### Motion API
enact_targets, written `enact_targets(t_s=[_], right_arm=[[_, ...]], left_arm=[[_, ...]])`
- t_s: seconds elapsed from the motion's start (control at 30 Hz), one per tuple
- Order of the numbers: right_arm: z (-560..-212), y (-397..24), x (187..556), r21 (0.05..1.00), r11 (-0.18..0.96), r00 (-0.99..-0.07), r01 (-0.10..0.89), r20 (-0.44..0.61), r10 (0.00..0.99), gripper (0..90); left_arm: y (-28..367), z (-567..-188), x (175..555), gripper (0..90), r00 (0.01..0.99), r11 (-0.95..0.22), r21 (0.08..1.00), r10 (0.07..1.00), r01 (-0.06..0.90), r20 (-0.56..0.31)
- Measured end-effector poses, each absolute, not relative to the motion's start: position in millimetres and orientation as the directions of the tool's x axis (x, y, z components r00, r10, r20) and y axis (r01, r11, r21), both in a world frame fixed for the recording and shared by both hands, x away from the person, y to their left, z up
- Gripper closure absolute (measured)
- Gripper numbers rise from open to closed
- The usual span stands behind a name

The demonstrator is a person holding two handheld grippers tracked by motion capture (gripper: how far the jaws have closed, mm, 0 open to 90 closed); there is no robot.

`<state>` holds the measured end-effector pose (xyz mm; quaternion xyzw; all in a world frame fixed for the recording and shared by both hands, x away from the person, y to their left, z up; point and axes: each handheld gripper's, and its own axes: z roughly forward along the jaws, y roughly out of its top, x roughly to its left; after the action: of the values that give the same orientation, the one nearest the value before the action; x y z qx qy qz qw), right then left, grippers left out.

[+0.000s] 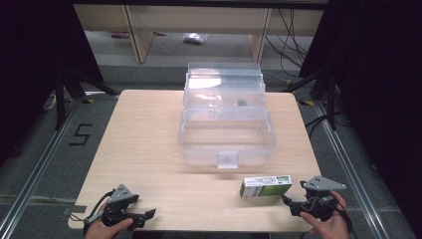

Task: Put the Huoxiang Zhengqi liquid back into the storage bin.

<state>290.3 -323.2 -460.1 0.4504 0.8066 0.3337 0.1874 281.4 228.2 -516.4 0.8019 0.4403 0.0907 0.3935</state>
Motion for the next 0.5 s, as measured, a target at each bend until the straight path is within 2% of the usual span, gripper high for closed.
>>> enact_targets(t_s=[0.03,0.1,0.23,0.3,0.37,0.5], right_arm=[[-460.9,-325.1,292.9,0.715,0.412,-0.549,0.565,-0.047,0.835,17.1],[-459.4,-321.9,290.4,0.697,0.385,-0.535,0.604,-0.003,0.845,17.0],[-459.6,-320.5,290.7,0.705,0.381,-0.537,0.597,-0.002,0.844,16.5],[-457.3,-323.3,293.6,0.709,0.432,-0.567,0.557,-0.056,0.822,16.4],[-456.8,-321.1,292.6,0.703,0.424,-0.568,0.571,-0.035,0.822,16.4],[-452.6,-320.1,294.4,0.688,0.479,-0.607,0.546,-0.07,0.792,16.6]], left_arm=[[228.3,-516.4,281.4,14.8,0.596,-0.305,0.71,0.778,0.635,-0.198],[228.2,-516.6,281.6,14.8,0.596,-0.306,0.712,0.779,0.632,-0.194],[228.2,-516.5,281.4,14.8,0.594,-0.3,0.711,0.778,0.635,-0.202],[227.4,-516.7,281.1,14.8,0.597,-0.296,0.716,0.776,0.632,-0.206],[227.4,-516.7,281.2,14.8,0.591,-0.296,0.713,0.781,0.636,-0.204],[228.2,-516.7,281.7,14.8,0.598,-0.309,0.713,0.778,0.63,-0.192]])
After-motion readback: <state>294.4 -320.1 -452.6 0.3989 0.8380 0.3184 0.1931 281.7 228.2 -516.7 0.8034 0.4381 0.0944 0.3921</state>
